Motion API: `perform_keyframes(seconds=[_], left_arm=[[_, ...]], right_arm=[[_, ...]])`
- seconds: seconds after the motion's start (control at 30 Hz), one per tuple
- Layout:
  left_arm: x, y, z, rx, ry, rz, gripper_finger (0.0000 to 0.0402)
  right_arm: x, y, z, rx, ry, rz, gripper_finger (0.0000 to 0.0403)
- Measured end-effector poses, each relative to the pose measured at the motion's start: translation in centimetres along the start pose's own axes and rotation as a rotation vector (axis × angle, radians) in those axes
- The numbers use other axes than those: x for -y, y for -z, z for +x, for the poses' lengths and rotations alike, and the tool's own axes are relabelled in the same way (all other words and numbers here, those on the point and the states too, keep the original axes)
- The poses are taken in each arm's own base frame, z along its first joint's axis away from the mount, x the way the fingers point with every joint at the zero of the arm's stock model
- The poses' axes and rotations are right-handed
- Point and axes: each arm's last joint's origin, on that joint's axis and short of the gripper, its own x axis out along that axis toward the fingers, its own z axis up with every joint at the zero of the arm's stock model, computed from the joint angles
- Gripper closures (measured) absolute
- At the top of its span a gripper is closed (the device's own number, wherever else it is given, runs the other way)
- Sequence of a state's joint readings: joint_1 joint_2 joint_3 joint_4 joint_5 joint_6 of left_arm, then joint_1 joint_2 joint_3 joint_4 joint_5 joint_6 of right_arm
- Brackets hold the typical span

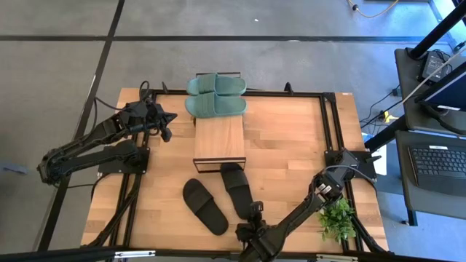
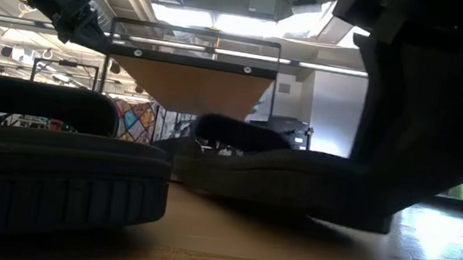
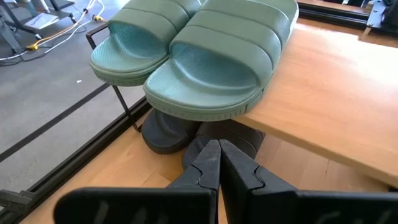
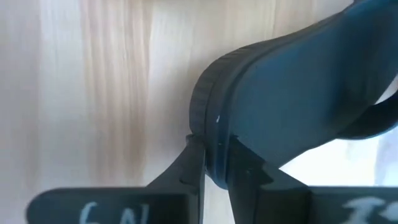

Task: Pick and place slides into the shelf
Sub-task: Put the black slide under the shelf

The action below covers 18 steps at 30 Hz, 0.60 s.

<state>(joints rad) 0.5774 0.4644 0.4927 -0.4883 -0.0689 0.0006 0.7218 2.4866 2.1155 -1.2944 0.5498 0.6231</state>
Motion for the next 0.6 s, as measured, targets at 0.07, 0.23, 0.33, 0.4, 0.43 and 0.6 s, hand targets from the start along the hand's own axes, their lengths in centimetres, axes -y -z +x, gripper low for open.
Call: perform_keyframes(seconds=[0.07,0.23,0.33,0.4,0.43,0.6], left_arm=[[0.0,0.0,0.0,0.000,0.000,0.000,0.0401],[0.0,0.0,0.0,0.000,0.000,0.000,0.0401],[0.0,0.0,0.0,0.000,0.000,0.000,0.0401],[0.0,0.0,0.0,-0.001,0.001,-0.001,0.0401],[0.0,0.0,0.0,-0.001,0.001,-0.001,0.0401],[0.0,0.0,0.0,-0.001,0.000,-0.001,0.0401]], right_arm=[[0.0,0.2,-0.4,-0.025,-0.003,-0.061,0.0360],[0.5,1.0,-2.1,-0.120,-0.006,-0.168,0.0360],[1.0,1.1,-3.4,-0.153,-0.011,-0.139,0.0360],[0.9,1.0,-4.2,-0.133,-0.028,-0.110,0.0360],[0.8,0.9,-4.7,-0.123,-0.036,-0.107,0.0360],[0.4,0.7,-6.9,-0.057,-0.086,-0.051,0.0360]])
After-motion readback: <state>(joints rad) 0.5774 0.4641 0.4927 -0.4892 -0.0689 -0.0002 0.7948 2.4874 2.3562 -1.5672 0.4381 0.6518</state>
